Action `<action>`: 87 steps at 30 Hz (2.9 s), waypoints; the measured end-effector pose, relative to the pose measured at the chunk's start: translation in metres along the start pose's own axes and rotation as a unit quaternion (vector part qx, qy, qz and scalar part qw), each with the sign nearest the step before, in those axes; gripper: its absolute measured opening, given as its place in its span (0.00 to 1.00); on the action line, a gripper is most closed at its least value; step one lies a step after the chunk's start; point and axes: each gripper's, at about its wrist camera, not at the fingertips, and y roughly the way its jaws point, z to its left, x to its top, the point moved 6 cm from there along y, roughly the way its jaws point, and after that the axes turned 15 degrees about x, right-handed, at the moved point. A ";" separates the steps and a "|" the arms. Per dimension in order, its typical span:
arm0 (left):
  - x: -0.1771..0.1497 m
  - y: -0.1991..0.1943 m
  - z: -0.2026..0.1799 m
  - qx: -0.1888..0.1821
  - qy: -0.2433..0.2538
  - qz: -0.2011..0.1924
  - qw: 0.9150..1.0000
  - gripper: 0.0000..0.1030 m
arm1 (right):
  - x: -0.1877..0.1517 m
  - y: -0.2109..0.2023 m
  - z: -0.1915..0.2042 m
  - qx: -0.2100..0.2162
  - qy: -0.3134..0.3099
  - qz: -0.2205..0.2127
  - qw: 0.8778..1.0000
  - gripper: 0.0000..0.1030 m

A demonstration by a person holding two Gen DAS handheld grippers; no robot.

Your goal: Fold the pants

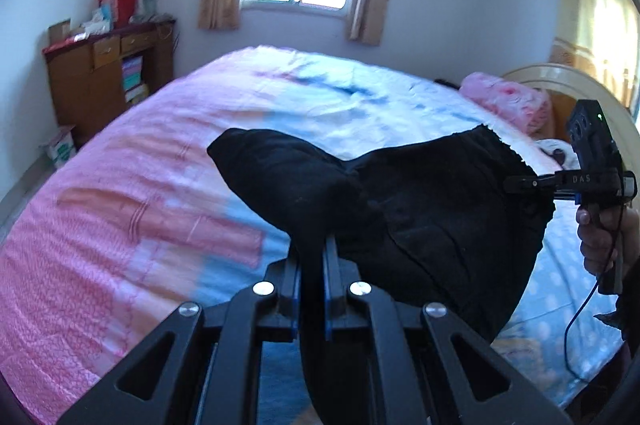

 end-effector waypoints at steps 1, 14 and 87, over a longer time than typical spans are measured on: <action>-0.005 0.005 0.002 0.001 0.000 0.008 1.000 0.08 | -0.001 0.012 -0.007 0.003 0.010 0.010 1.000 0.14; -0.051 0.044 0.012 0.057 -0.003 0.063 0.996 0.59 | -0.021 0.058 -0.078 0.000 0.084 0.043 0.996 0.27; -0.062 -0.137 -0.070 0.023 0.033 -0.056 0.998 0.99 | -0.161 -0.123 0.123 -0.185 -0.117 -0.143 0.965 0.69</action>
